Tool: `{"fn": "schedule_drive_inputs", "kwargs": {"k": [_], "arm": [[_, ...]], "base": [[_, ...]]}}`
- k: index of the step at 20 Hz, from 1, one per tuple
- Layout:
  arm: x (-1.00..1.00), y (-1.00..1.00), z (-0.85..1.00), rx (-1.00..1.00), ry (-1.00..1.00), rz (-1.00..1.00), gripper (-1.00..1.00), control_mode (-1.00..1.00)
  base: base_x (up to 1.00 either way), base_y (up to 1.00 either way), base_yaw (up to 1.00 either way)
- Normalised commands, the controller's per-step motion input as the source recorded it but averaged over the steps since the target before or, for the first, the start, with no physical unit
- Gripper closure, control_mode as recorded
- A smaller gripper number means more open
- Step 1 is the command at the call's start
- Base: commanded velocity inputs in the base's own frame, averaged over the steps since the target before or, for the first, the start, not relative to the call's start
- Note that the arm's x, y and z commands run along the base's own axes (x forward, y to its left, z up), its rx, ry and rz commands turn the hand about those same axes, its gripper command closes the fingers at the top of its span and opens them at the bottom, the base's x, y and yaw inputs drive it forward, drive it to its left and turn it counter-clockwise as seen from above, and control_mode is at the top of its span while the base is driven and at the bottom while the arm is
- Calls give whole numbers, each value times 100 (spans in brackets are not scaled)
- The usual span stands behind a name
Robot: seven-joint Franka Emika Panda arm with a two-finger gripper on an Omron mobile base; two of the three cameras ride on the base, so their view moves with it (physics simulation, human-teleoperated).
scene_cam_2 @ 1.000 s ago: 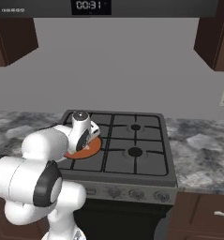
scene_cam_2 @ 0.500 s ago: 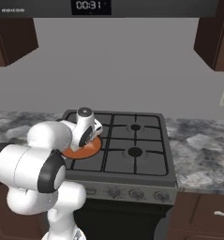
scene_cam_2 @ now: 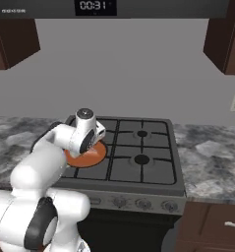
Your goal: Retrieve the steak from the fridge and place it on the saucepan with marinade on the stove.
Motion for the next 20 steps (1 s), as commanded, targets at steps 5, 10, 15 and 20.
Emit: {"fn": "schedule_drive_inputs", "kwargs": {"k": [5,10,15,20], "arm": [[-94,-32,82,1,-35,0,-100,-100],[-100,-64,51,12,-43,0,-100,-100],[-98,-80,43,19,-40,0,-100,-100],[-53,-71,51,17,-22,0,-100,-100]], "base": [[0,0,0],[0,0,0],[0,0,0],[0,0,0]]}}
